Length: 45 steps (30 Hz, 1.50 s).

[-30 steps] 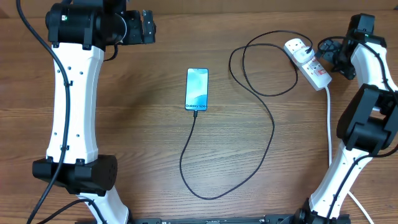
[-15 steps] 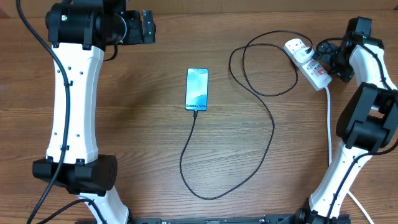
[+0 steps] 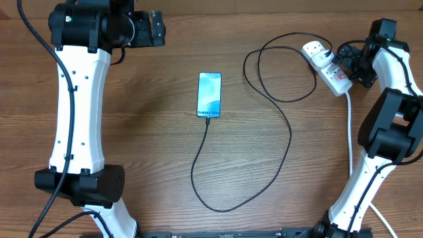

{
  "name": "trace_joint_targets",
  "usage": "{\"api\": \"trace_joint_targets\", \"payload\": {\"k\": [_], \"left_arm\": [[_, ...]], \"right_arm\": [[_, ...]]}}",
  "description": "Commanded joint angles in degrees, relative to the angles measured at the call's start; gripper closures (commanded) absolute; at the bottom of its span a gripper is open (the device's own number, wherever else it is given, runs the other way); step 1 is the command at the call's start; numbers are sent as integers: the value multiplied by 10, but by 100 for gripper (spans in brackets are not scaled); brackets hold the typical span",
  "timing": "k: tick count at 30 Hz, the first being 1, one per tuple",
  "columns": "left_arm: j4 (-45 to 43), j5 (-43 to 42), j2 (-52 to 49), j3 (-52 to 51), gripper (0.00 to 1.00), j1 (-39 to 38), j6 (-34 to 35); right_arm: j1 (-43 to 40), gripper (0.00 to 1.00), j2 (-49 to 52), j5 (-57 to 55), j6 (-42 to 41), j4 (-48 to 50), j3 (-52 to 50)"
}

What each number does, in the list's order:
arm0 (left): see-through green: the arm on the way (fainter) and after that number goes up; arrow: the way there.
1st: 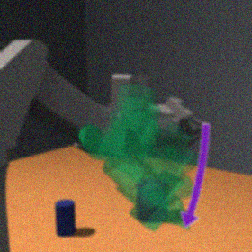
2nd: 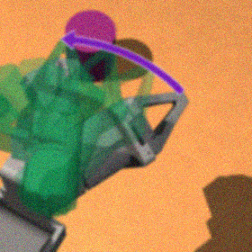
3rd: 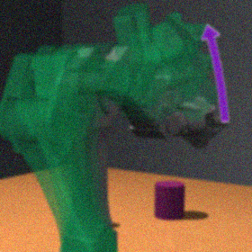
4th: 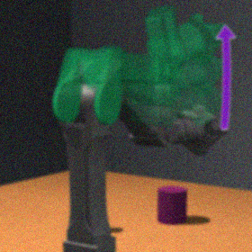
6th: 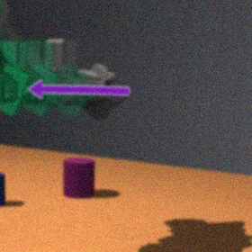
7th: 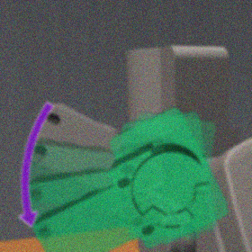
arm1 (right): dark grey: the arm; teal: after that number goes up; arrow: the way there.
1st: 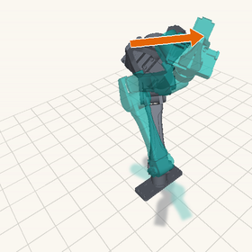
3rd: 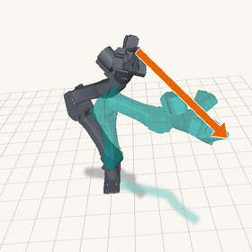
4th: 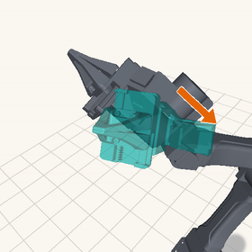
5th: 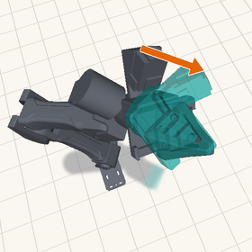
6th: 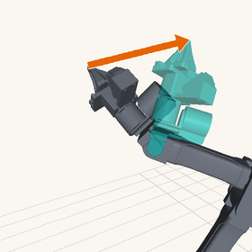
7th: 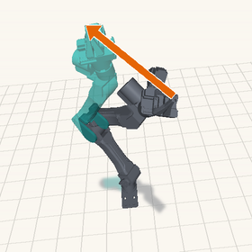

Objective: Plug charger to phone and switch on socket

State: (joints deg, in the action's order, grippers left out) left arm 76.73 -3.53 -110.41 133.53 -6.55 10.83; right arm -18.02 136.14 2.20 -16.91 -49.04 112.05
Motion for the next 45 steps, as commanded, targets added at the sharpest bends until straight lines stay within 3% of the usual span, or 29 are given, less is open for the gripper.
{"api": "trace_joint_targets", "payload": {"k": [1,25,30,39,45], "left_arm": [[0,10,1,0,0,-2,10],[0,10,1,0,0,-2,10],[0,10,1,0,0,-2,10],[0,10,1,0,0,-2,10],[0,10,1,0,0,-2,10]], "right_arm": [[4,0,6,31,9,-10,-22],[4,0,6,31,9,-40,-22],[-2,0,-7,28,-12,-84,-2],[-13,0,-177,29,-42,-187,13],[10,0,-331,35,-85,-334,12]]}}
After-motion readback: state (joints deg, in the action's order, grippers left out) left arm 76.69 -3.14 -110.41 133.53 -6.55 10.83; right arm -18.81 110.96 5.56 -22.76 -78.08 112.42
